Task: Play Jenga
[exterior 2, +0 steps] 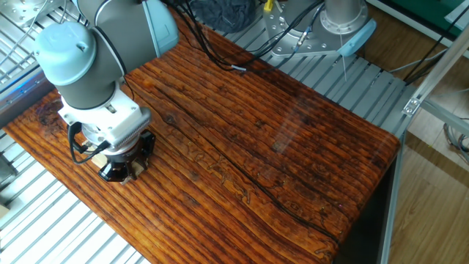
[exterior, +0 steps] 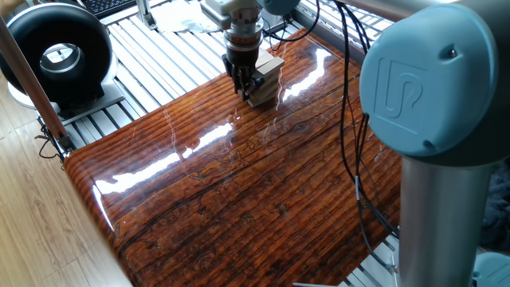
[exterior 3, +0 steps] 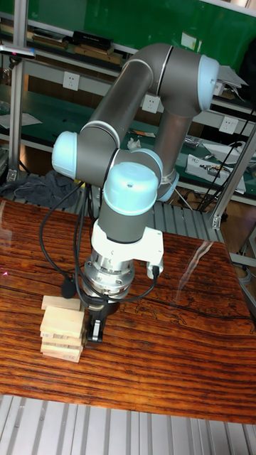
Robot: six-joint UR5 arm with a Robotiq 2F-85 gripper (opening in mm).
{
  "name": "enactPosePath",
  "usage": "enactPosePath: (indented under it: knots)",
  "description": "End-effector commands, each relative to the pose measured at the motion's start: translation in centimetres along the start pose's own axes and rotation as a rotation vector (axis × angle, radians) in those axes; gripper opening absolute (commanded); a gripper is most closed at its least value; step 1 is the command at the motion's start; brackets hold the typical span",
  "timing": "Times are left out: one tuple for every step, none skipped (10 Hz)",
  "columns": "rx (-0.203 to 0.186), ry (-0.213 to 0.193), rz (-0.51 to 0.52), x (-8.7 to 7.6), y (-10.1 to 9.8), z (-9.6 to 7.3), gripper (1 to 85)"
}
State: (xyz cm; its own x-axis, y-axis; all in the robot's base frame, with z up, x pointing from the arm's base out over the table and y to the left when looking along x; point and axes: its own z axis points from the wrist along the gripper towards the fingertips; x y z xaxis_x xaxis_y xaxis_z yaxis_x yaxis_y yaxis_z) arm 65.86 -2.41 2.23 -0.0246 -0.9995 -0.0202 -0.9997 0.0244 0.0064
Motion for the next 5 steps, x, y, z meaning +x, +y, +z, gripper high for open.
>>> enactPosePath:
  knots:
    - [0.003,-0.013,0.008,-0.42,-0.23,-0.12,32.3]
    - [0.003,-0.015,0.01,-0.54,-0.29,-0.15,32.3]
    - [0.001,-0.016,0.01,-0.71,-0.35,-0.2,32.3]
    - [0.0,-0.019,0.01,-0.98,-0.45,-0.27,32.3]
    - [0.0,-0.019,0.01,-1.11,-0.54,-0.34,32.3]
